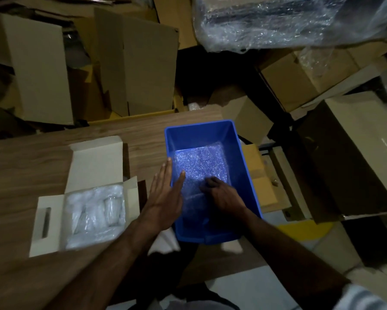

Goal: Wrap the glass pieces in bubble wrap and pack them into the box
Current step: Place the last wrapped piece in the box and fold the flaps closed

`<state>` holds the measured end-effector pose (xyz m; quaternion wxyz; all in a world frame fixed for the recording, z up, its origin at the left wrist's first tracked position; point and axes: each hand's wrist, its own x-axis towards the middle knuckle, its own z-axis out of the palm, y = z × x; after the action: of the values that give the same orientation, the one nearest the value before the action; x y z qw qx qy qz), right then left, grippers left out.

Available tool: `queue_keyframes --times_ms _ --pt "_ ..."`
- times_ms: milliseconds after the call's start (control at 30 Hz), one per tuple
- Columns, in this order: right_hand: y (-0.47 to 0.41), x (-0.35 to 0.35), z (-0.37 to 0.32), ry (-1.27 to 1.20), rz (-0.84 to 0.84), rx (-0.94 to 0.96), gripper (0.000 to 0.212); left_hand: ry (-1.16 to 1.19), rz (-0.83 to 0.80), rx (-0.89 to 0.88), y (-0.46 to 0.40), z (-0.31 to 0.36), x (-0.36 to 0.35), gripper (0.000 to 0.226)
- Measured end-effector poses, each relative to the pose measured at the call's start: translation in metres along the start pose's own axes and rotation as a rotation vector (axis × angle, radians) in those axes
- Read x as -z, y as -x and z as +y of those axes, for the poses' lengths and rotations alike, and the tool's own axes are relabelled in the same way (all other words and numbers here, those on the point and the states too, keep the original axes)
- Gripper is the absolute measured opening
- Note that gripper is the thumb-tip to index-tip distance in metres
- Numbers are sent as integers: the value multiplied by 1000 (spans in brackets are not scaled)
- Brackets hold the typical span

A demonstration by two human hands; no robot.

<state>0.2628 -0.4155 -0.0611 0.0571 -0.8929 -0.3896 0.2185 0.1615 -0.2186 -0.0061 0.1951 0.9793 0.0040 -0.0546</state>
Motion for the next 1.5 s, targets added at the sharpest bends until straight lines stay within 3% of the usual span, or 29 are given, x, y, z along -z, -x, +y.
queue_keyframes --times_ms 133,333,467,567,667,833,967,1067,1167,1233,1367,1433,1500 --pt "26 20 -13 -121 99 -35 52 15 13 -20 4 -12 7 78" --pt "68 52 -38 -248 444 -5 43 118 -28 -4 -6 -14 19 92" --pt "81 76 -55 -242 565 44 43 255 15 -125 -8 -4 31 65" --pt "84 90 -66 -195 619 100 45 460 192 -173 7 -4 50 35" --pt "86 94 -82 -168 646 240 44 511 377 -171 32 -21 76 36" --pt "71 109 -129 -132 596 396 47 589 473 -192 78 -56 112 36" --pt "57 128 -168 -278 551 478 38 878 407 -19 110 -89 131 35" --pt "38 141 -196 -580 402 423 32 1027 473 88 130 -101 138 29" --pt "7 134 -221 -992 362 372 20 1162 598 268 138 -106 141 28" --pt "-17 125 -230 -1340 204 177 19 1195 594 378 138 -110 142 50" --pt "-30 93 -238 -2239 -287 -179 59 1320 538 765 141 -129 134 51" --pt "-21 74 -241 -2343 -322 -125 72 1431 487 896 146 -140 127 63" --pt "-15 51 -246 -2117 -320 -50 67 1454 472 950 152 -149 119 66"
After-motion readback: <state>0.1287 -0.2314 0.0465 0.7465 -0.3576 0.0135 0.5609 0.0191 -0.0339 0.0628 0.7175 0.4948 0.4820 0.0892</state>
